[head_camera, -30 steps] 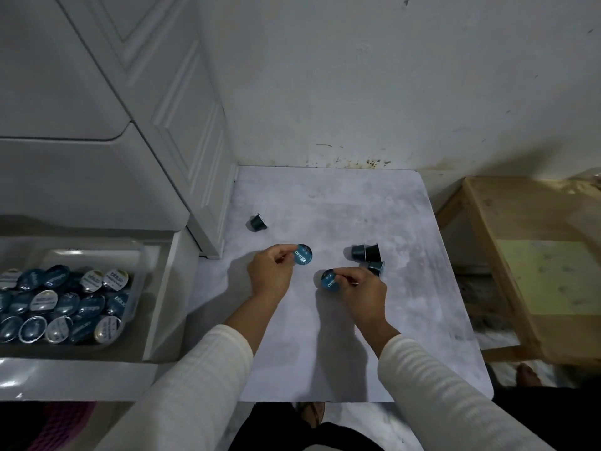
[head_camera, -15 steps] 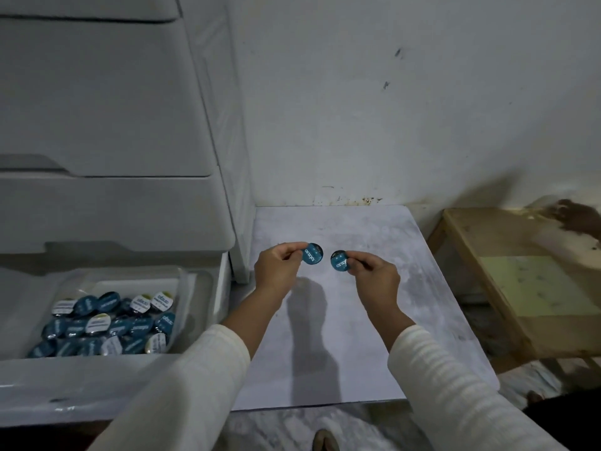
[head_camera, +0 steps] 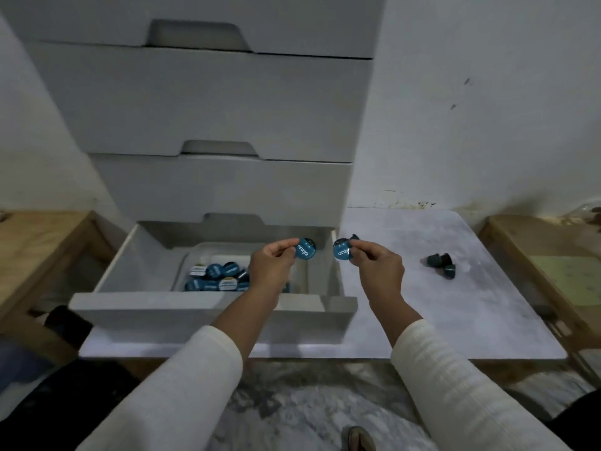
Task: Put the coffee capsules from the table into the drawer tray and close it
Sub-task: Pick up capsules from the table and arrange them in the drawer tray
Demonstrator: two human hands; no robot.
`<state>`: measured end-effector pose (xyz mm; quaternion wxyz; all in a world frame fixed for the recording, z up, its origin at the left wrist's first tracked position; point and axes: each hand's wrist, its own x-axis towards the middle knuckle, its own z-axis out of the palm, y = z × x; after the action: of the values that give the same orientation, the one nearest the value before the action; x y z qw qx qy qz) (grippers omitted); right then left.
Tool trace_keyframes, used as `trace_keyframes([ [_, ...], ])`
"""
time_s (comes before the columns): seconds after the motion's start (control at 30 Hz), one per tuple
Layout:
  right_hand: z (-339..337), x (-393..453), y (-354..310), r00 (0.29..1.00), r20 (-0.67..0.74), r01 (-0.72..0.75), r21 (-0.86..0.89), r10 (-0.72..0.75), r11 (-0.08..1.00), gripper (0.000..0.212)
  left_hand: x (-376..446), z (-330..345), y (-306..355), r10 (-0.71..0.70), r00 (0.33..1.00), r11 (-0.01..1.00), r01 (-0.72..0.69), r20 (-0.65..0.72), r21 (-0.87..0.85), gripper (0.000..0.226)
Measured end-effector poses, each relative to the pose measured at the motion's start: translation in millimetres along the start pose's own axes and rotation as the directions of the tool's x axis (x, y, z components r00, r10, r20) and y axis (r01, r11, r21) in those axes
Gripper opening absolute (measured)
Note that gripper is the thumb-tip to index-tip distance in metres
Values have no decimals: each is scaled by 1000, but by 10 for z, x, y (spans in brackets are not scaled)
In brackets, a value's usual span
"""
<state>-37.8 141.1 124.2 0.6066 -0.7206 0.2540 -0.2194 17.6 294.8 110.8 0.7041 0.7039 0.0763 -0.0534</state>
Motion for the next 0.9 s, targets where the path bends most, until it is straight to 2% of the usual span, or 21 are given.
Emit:
trace_keyframes([
  [0.2, 609, -346, -77, 995, 100, -8, -88, 16, 996, 15, 89, -741, -84, -81, 983, 995, 69, -162, -77, 22],
  [0.4, 1155, -387, -115, 973, 216, -58, -126, 85, 990, 16, 286, -1116, -68, -155, 940, 983, 117, -304, -140, 22],
  [0.53, 1548, -240, -68, 957, 256, -111, -122, 139, 986, 15, 608, -1280, -45, -118, 938, 993, 116, -326, -26, 19],
  [0.63, 1794, -83, -8, 944, 284, -127, -156, 168, 980, 15, 855, -1407, -61, -105, 945, 980, 152, -310, 132, 20],
  [0.9, 2322, 218, 215, 903, 317, -213, -252, 289, 944, 11, 1415, -1584, -116, -79, 975, 864, 170, -206, 475, 20],
])
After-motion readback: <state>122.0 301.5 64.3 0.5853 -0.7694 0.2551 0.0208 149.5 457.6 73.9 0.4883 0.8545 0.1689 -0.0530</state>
